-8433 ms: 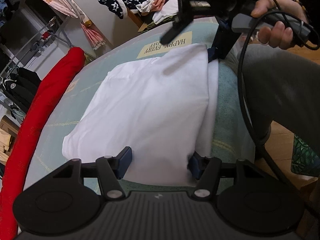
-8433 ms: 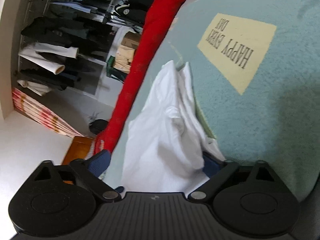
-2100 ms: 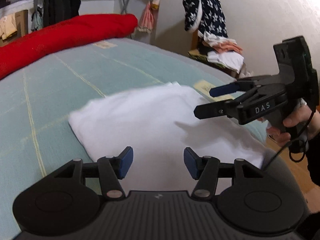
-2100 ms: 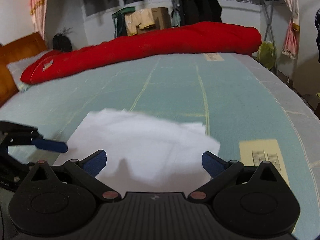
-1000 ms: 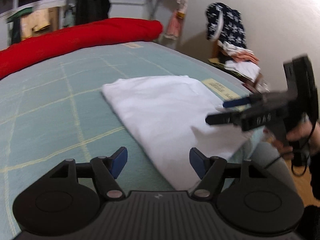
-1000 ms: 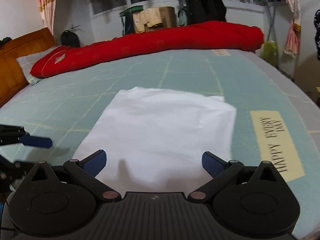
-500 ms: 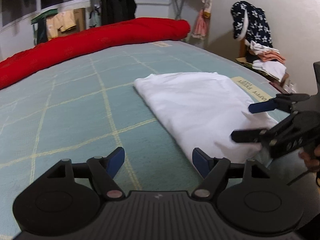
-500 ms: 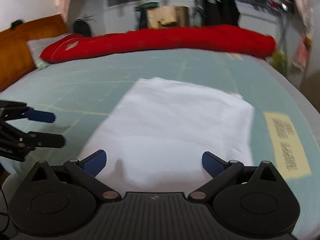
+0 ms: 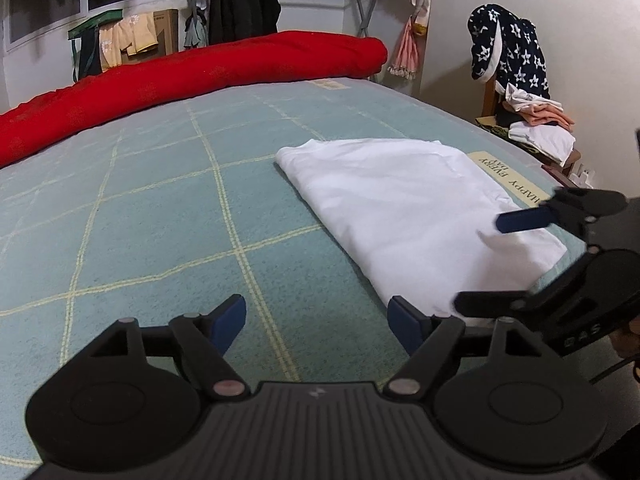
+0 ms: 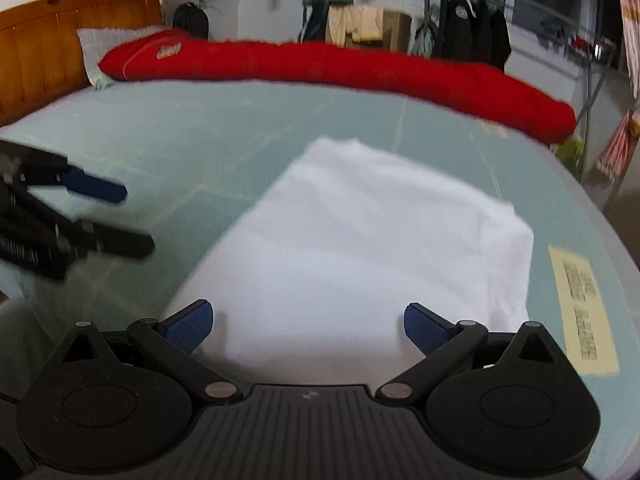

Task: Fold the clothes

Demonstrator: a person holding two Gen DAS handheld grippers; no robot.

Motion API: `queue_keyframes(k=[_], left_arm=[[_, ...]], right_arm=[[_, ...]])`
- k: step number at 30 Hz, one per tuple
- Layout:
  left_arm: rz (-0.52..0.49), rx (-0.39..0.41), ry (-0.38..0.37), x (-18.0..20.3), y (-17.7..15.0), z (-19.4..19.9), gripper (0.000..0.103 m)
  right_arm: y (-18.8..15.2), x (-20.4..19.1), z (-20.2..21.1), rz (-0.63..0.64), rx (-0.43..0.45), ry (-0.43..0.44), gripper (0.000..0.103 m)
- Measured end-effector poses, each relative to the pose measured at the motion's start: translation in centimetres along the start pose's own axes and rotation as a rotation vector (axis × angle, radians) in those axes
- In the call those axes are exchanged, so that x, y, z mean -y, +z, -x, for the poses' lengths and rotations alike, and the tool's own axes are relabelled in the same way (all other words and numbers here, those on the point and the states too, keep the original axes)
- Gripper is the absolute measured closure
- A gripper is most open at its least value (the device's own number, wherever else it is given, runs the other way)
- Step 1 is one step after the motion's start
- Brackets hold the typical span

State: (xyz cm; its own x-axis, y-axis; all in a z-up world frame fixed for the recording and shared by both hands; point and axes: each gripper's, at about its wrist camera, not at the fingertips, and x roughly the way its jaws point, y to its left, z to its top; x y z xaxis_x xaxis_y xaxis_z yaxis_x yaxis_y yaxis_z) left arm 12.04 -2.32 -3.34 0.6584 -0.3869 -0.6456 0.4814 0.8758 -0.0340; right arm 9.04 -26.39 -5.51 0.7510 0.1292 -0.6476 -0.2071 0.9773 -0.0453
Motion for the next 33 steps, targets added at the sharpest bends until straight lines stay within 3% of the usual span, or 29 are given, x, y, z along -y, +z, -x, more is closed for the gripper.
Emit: queue_keyframes(k=[5, 8, 15, 20, 25, 33], left_arm=[[0.005, -0.006, -0.005, -0.3, -0.3, 0.2, 0.023], [0.01, -0.009, -0.018, -0.5, -0.3, 0.0, 0.023], [0.021, 0.0, -0.057, 0.0, 0.5, -0.7, 0.023], [0.018, -0.023, -0.063, 0.2, 0.8, -1.5, 0.023], [0.013, -0.012, -0.126, 0.3, 2.5, -2.6, 0.023], [-0.007, 0.001, -0.319, 3.1, 5.8, -6.6, 0.023]], right_arm=[[-0.4, -0.9, -1.7, 0.008, -0.084, 0.041, 0.0], [-0.6, 0.6, -0.7, -0.064, -0.072, 0.079, 0.0], [1.2, 5.0, -0.3, -0.125, 0.041, -0.029, 0.0], [1.0, 7.7, -3.7, -0.19, -0.042, -0.003, 0.0], [-0.4, 7.9, -3.9, -0.216, -0.002, -0.005, 0.0], [-0.8, 7.8, -3.7, -0.216, 0.029, -0.017, 0.0]])
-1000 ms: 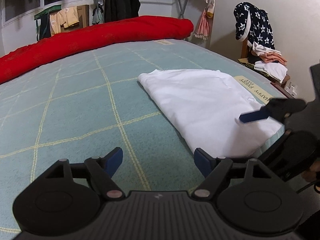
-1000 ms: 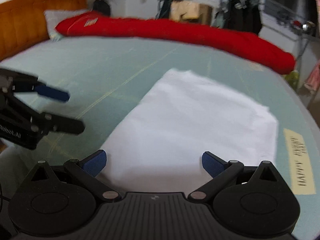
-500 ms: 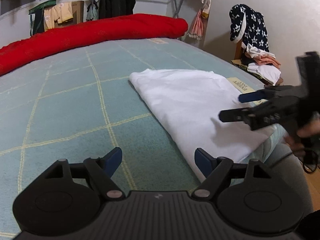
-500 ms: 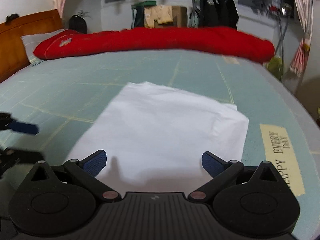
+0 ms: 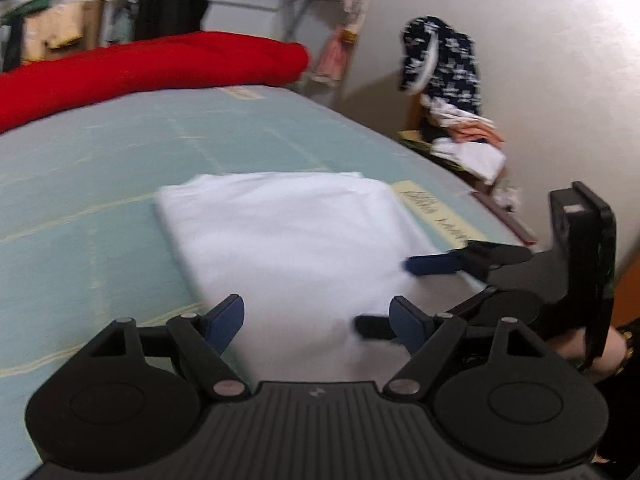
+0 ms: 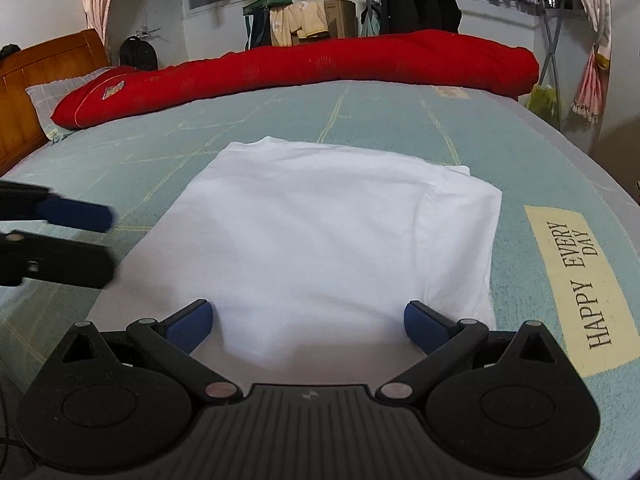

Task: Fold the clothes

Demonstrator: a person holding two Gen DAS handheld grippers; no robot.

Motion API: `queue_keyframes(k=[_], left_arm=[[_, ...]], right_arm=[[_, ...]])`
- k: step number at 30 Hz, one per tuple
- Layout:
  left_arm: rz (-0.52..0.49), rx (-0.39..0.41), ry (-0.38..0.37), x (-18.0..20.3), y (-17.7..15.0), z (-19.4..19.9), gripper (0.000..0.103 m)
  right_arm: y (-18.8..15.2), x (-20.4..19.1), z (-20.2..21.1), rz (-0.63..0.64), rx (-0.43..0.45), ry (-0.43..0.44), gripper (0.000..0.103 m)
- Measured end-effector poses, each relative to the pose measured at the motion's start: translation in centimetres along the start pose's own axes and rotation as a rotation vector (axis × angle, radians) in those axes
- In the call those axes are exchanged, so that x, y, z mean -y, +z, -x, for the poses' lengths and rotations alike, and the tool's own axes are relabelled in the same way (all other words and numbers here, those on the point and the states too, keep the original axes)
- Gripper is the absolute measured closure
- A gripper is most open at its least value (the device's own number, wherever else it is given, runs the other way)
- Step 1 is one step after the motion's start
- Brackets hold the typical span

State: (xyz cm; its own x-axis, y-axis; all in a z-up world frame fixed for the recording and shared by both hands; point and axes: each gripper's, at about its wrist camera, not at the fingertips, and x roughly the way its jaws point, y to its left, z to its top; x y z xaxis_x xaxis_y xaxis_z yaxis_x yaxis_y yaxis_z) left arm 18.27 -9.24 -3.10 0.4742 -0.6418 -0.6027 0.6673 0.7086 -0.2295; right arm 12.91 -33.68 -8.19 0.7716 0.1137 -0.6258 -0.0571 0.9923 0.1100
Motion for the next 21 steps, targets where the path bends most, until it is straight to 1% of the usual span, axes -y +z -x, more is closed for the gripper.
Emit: queue_keyframes(k=[1, 3, 8, 11, 12, 15, 18, 21], left_arm=[[0.002, -0.01, -0.01, 0.1, 0.0, -0.6, 0.023], [0.021, -0.034, 0.001, 0.0, -0.2, -1.4, 0.023], [0.067, -0.038, -0.001, -1.2, -1.3, -0.5, 0.023], [0.095, -0.061, 0.047, -2.0, -1.4, 0.1, 0.024], [0.106, -0.056, 0.047, -2.3, -1.2, 0.3, 0.024], [0.127, 0.001, -0.003, -2.9, 0.1, 1.0, 0.024], [0.102, 0.037, -0.035, -3.1, 2.3, 0.4, 0.022], [0.104, 0.015, -0.048, -3.9, 3.9, -2.2, 0.023]], right_arm=[[0.0, 0.1, 0.0, 0.002, 0.001, 0.002, 0.0], [0.0, 0.1, -0.1, 0.007, 0.002, 0.003, 0.0], [-0.2, 0.0, -0.2, 0.024, 0.01, 0.0, 0.0], [-0.3, 0.0, -0.2, 0.024, 0.016, -0.003, 0.0], [-0.3, 0.0, -0.2, 0.023, 0.018, -0.004, 0.0], [-0.4, -0.1, -0.2, 0.023, 0.025, -0.007, 0.0], [-0.5, -0.2, -0.2, 0.023, 0.026, -0.012, 0.0], [-0.5, -0.3, -0.2, 0.023, 0.026, -0.014, 0.0]])
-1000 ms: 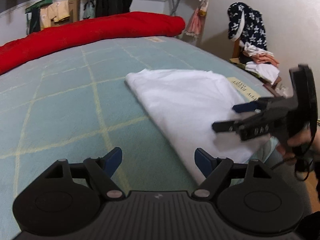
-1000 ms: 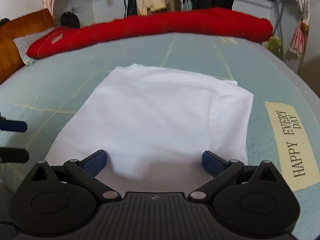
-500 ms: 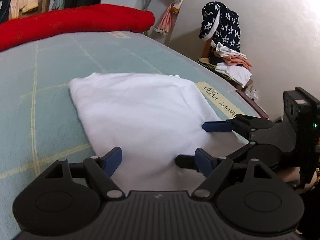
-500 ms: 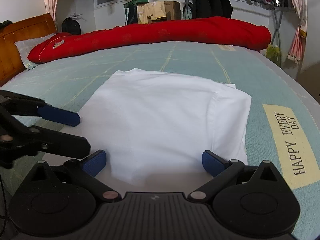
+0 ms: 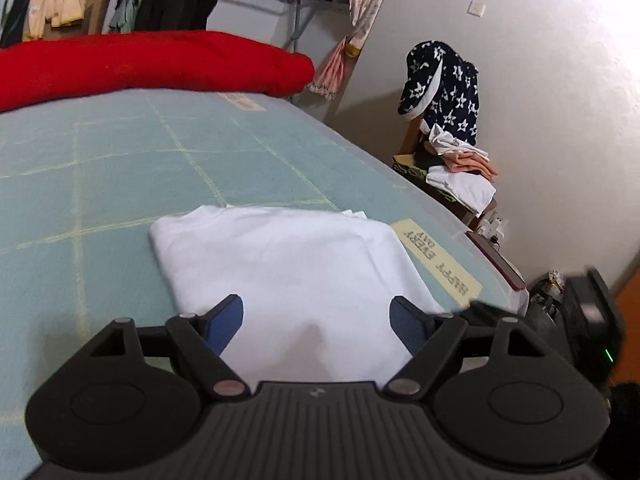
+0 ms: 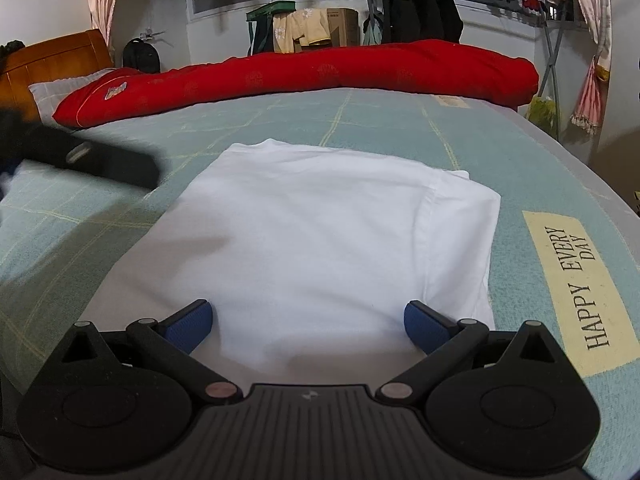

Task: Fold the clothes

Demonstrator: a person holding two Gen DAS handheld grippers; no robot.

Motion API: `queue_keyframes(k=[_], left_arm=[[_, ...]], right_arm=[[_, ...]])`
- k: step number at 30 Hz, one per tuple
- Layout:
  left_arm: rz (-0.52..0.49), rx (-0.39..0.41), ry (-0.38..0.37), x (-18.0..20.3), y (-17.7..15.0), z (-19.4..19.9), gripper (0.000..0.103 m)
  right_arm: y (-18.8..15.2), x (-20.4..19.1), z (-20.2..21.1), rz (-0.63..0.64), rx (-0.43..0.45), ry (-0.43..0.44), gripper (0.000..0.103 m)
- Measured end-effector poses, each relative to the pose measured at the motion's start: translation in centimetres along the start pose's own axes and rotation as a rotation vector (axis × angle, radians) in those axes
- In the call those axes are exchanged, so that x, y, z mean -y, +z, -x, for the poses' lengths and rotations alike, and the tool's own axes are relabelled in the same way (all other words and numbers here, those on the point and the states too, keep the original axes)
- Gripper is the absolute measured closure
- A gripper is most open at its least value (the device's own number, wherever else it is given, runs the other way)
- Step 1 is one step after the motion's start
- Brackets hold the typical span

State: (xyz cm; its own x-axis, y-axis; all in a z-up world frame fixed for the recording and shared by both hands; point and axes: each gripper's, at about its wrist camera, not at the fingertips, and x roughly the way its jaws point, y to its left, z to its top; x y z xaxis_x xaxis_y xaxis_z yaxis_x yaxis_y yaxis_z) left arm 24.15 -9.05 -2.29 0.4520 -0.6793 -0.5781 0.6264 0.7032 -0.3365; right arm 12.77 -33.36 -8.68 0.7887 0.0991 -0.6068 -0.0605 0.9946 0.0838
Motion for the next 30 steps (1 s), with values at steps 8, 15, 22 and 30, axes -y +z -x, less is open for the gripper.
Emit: queue_keyframes(k=[8, 15, 22, 30], left_arm=[[0.032, 0.002, 0.133, -2.4, 1.7, -5.2, 0.022], [0.018, 0.013, 0.12, -0.6, 2.3, -2.9, 0.022], [-0.025, -0.015, 0.089, 1.6, -0.5, 0.0, 0.02], [0.014, -0.018, 0.031, 1.5, -1.2, 1.5, 0.02]], right_arm=[[-0.2, 0.1, 0.1, 0.009, 0.007, 0.004, 0.0], [-0.1, 0.1, 0.0, 0.01, 0.005, 0.0, 0.0], [0.4, -0.2, 0.0, -0.001, -0.019, -0.028, 0.0], [1.0, -1.1, 0.6, -0.014, -0.072, -0.069, 0.0]])
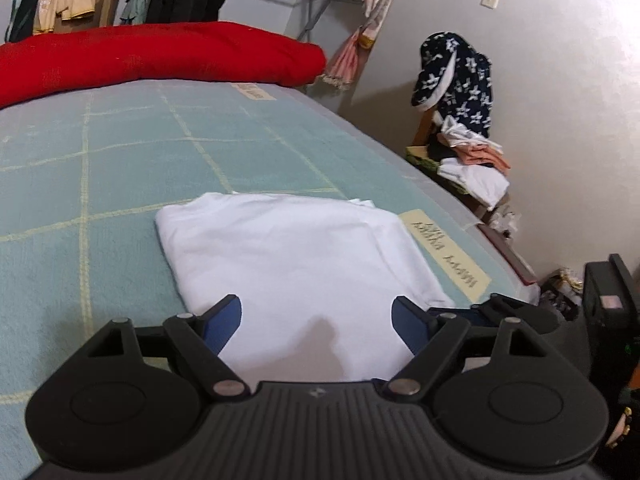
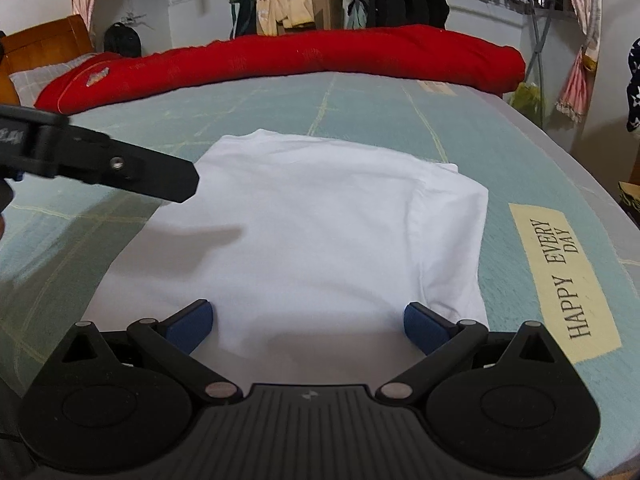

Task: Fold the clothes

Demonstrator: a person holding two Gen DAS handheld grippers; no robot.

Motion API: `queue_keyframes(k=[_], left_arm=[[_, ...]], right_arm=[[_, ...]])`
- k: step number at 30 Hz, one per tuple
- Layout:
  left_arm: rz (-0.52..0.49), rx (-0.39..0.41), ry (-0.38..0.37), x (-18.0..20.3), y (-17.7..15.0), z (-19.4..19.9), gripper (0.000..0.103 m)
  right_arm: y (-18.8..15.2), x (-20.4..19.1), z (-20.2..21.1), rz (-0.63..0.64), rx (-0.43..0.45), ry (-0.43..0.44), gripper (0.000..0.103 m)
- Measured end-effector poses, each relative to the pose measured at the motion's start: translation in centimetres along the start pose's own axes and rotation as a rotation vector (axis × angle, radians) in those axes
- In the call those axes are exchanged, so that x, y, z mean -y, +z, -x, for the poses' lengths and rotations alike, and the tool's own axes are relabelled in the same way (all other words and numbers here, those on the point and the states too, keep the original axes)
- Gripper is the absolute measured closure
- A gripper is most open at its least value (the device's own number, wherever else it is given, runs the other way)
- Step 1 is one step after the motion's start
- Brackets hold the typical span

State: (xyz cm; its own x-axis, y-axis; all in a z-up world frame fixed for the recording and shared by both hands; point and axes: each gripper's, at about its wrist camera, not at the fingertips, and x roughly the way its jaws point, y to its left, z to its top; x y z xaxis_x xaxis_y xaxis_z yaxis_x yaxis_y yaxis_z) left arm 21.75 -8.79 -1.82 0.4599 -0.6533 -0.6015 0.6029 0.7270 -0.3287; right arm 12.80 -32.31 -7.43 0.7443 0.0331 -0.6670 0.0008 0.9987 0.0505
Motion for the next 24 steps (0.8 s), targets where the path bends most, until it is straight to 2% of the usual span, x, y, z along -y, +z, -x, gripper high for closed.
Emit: queue_keyframes(k=[7, 13, 17, 20, 24], left_arm=[[0.063, -0.062, -0.017, -0.5, -2.5, -0.9, 0.02], [0.105, -0.013, -0.026, -1.2, -2.5, 0.9, 0.02], [0.149, 0.013, -0.021, -2.3, -1.9, 2.1, 0.019], [0.218, 0.02, -0.039, -3.8, -1.8, 2.4, 0.019], [0.316, 0.01, -0.054, -5.7, -2.3, 2.2, 0.019]], right_arm=[[-0.6, 0.0, 1.3, -0.024, -0.023, 0.009, 0.0], [-0.5, 1.7, 2.7, -0.106, -0.012, 0.07, 0.0], [0.3, 4.8, 4.0, -0.231, 0.037, 0.138, 0.0], [0.8, 8.0, 4.1, -0.347, 0.053, 0.194, 0.0], [1.0, 11.9, 2.6, -0.46, 0.02, 0.271, 0.0]])
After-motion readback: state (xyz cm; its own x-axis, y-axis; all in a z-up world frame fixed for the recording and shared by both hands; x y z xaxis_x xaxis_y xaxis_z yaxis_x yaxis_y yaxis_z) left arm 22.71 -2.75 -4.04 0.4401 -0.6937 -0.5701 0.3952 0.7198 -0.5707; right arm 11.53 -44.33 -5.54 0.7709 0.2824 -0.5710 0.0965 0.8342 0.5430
